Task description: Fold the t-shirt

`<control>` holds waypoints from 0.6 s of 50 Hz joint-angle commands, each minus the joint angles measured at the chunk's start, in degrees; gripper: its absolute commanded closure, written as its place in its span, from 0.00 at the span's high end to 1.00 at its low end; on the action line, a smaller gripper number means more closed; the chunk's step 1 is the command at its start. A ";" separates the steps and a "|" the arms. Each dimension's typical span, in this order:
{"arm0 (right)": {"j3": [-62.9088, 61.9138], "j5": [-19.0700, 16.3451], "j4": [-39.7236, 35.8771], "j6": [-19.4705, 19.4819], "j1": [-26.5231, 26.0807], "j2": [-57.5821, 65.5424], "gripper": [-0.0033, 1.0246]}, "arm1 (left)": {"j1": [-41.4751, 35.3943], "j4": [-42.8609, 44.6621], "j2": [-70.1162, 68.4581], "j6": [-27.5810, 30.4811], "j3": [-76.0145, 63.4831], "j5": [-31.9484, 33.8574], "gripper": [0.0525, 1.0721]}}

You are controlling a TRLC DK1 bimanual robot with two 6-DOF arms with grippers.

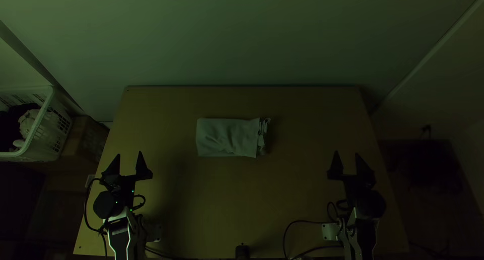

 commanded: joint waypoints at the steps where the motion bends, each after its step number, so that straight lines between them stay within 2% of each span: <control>1: -0.80 0.54 -1.10 -3.08 -0.06 -0.19 0.96 | 1.32 -1.18 -0.32 1.98 -2.83 -0.43 0.96; 30: -0.71 0.63 -1.10 -3.43 0.03 -0.19 0.96 | 0.70 -1.18 -0.32 1.98 -2.74 -0.43 0.96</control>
